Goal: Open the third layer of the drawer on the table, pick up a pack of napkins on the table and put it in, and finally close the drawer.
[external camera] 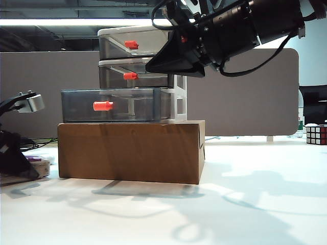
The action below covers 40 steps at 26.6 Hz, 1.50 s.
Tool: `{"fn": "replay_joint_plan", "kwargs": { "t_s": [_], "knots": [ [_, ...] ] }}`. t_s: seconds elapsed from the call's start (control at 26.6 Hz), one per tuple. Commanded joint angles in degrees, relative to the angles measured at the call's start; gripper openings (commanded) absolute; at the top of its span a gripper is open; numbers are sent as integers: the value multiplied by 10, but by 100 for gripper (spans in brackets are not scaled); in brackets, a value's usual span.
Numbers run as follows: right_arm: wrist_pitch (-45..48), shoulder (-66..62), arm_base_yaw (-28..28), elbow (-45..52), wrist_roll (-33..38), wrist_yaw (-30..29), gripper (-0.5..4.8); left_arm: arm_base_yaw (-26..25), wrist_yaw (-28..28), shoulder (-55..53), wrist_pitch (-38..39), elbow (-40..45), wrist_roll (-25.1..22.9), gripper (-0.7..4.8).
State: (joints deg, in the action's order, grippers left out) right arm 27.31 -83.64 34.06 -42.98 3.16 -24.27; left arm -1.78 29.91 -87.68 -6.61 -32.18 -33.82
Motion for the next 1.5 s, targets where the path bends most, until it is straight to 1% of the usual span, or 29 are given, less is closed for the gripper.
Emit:
{"fn": "replay_joint_plan", "kwargs": {
  "t_s": [0.04, 0.11, 0.19, 0.23, 0.41, 0.49, 0.56, 0.6, 0.64, 0.71, 0.75, 0.79, 0.83, 0.86, 0.9, 0.98, 1.13, 1.28, 1.31, 1.43, 1.5],
  "knots": [
    [-2, 2, 0, -1, -2, -3, -6, 0, -8, 19, 9, 0, 0, 173],
    [-3, 2, 0, -1, -1, -3, -6, 0, -9, 40, 9, 0, 0, 173],
    [-2, 2, 0, -1, -1, -6, -6, 0, -19, 88, 17, -4, 0, 174],
    [-1, 3, 0, -1, -1, -14, -6, 0, -17, 131, 30, -8, 2, 174],
    [-2, 8, 0, -1, -1, -14, -6, 13, -4, 242, 96, -19, 1, 175],
    [-1, 17, 0, -1, -2, -13, -6, 36, 36, 299, 109, -19, 1, 175],
    [1, 27, 0, -1, -2, -13, -6, 64, 51, 326, 108, -20, 1, 175],
    [1, 35, -2, -1, -2, -13, -6, 99, 49, 335, 109, -24, 2, 176],
    [1, 40, -4, -1, -2, -14, -6, 116, 48, 334, 113, -28, 3, 176],
    [0, 52, -5, -1, -2, -13, -6, 168, 48, 326, 122, -43, 4, 180],
    [-2, 59, -7, -1, -2, -14, -6, 203, 45, 314, 121, -53, 3, 180],
    [-3, 66, -10, -1, -2, -13, -6, 235, 24, 297, 121, -64, 2, 180],
    [-3, 68, -10, -1, -2, -13, -6, 252, 7, 286, 121, -70, 2, 180],
    [-1, 70, -10, -1, -1, -14, -6, 262, 2, 277, 121, -74, 2, 180],
    [-3, 73, -10, -1, -2, -13, -6, 277, 10, 253, 120, -85, 2, 180],
    [-5, 79, -10, -1, -2, -13, -6, 303, 5, 220, 108, -94, 1, 180],
    [-10, 81, -10, -1, -1, -14, -6, 306, 3, 176, 99, -96, 2, 180],
    [-10, 82, -10, -1, -1, -13, -6, 306, -6, 172, 79, -96, 2, 185],
    [-10, 82, -10, -1, -2, -13, -6, 306, -6, 172, 72, -96, 2, 192],
    [-9, 82, -10, -1, -2, -13, -6, 306, -10, 172, 61, -97, 2, 336],
    [-9, 82, -10, -1, -2, -13, -6, 306, -21, 172, 62, -97, 4, 345]
  ]
}}
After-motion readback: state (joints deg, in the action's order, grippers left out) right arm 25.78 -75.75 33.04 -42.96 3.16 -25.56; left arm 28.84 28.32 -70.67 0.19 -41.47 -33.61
